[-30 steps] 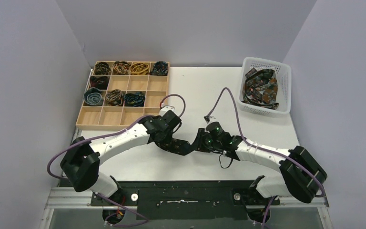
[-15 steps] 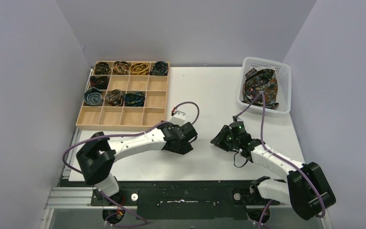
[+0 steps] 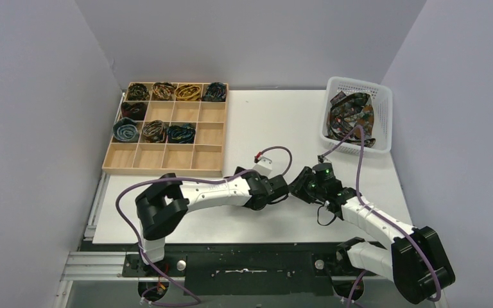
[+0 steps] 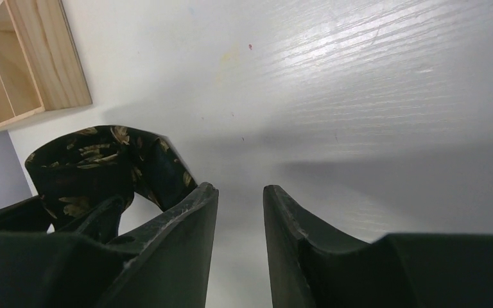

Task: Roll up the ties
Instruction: Roll the tie at the center of the board.

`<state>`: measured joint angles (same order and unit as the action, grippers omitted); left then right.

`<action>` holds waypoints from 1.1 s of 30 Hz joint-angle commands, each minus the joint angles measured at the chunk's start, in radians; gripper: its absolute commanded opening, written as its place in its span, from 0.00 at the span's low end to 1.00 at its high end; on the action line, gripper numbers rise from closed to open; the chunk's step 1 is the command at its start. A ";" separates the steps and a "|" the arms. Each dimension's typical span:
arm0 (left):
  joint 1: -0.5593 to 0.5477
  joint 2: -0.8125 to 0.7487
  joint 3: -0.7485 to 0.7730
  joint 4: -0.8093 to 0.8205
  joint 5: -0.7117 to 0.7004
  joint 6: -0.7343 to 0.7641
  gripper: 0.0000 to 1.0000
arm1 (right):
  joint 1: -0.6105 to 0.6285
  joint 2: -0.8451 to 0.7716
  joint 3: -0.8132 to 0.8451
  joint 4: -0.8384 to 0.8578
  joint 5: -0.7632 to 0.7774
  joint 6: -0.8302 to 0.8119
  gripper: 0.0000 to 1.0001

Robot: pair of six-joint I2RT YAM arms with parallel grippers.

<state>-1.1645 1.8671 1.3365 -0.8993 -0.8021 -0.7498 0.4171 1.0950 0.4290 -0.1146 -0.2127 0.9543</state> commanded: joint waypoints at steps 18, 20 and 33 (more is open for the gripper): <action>0.097 -0.322 -0.138 0.395 0.470 0.103 0.80 | -0.024 0.015 0.017 0.118 -0.146 -0.062 0.45; 0.143 -0.414 -0.199 0.449 0.531 0.102 0.83 | -0.023 0.025 0.011 0.197 -0.206 -0.058 0.50; 0.504 -0.703 -0.555 0.574 0.833 0.064 0.88 | 0.162 0.285 0.180 0.363 -0.262 -0.094 0.75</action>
<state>-0.7506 1.2213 0.8585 -0.4267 -0.1448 -0.6731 0.5316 1.3102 0.5385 0.1493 -0.4637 0.8810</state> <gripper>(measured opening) 0.876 0.748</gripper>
